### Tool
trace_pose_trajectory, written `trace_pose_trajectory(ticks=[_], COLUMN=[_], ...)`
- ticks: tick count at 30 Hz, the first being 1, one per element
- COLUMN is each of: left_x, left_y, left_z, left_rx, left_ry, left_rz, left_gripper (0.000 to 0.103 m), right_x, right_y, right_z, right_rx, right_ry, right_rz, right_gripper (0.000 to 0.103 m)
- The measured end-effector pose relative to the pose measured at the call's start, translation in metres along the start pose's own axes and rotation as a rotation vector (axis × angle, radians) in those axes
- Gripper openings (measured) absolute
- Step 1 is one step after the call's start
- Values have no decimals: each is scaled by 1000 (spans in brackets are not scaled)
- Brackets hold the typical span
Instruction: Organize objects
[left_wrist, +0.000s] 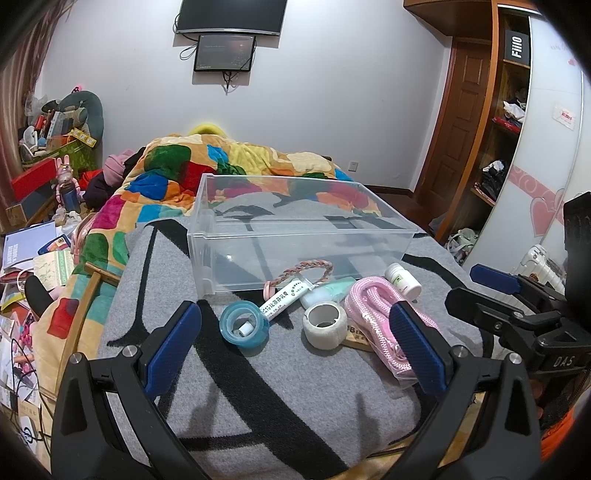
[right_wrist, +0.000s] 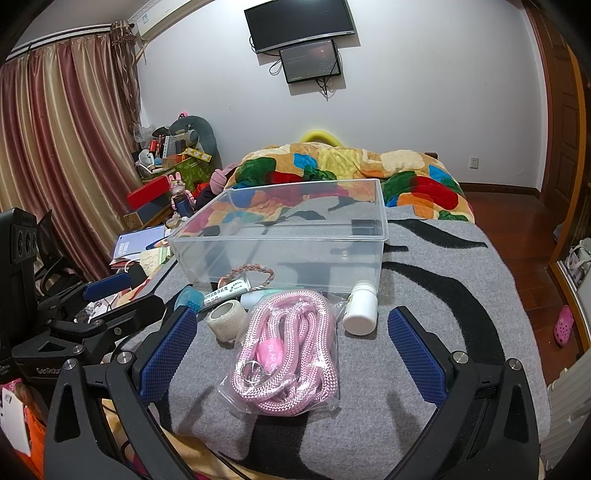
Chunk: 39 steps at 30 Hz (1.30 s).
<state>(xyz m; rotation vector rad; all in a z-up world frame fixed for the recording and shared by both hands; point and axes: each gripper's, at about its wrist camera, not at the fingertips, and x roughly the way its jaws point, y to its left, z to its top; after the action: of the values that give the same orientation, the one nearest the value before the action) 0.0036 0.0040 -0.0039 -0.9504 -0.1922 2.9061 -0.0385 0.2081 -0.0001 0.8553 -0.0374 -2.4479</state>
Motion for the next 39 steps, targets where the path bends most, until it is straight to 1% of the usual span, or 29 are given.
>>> trace_pose_trajectory(ticks=[11, 12, 13, 14, 15, 16, 17, 19, 20, 22, 25, 29, 32, 33, 34, 35, 37, 38, 39], left_x=[-3, -4, -4, -3, -1, 1, 3, 6, 8, 14, 25, 40, 52, 56, 59, 61, 65, 66, 67], left_y=[-3, -3, -3, -2, -2, 1, 4, 10, 14, 22, 33, 37, 39, 40, 41, 42, 46, 48, 49], left_z=[-1, 0, 0, 1, 2, 3, 5, 7, 7, 9, 8, 1, -5, -7, -9, -10, -13, -14, -15], left_rx=[13, 14, 17, 23, 27, 26, 22, 16, 15, 9, -9, -10, -22, -27, -35, -41, -61, -68, -76], left_ry=[-17, -22, -22, -18, -7, 2, 11, 26, 32, 52, 98, 142, 180, 188, 195, 200, 213, 216, 213], left_rz=[-22, -20, -19, -19, -18, -20, -21, -17, -12, 2, -4, -9, -23, -24, -25, -30, -41, -42, -44], left_gripper=[103, 100, 94, 91, 86, 84, 82, 75, 74, 68, 62, 62, 62, 61, 57, 54, 42, 39, 39], right_x=[3, 4, 4, 5, 6, 7, 9, 13, 15, 19, 28, 44, 57, 62, 65, 69, 74, 75, 76], right_y=[1, 0, 0, -1, -2, -4, -6, -12, -14, -19, -28, -41, -49, -51, -53, -54, -56, -58, -59], right_z=[-5, -5, -6, -5, -6, -4, -3, -1, 0, 0, 2, 4, 5, 5, 5, 5, 4, 4, 4], right_rx=[13, 13, 13, 14, 14, 15, 16, 22, 23, 23, 26, 49, 66, 73, 78, 84, 93, 99, 104], right_ry=[7, 8, 5, 4, 6, 11, 17, 31, 37, 51, 78, 121, 155, 168, 178, 188, 195, 196, 199], right_rz=[6, 8, 6, 2, -1, -2, -5, -11, -15, -33, -52, -58, -60, -59, -53, -47, -39, -34, -36], right_gripper=[103, 102, 101, 99, 96, 91, 89, 82, 80, 73, 66, 59, 52, 48, 43, 40, 34, 32, 29])
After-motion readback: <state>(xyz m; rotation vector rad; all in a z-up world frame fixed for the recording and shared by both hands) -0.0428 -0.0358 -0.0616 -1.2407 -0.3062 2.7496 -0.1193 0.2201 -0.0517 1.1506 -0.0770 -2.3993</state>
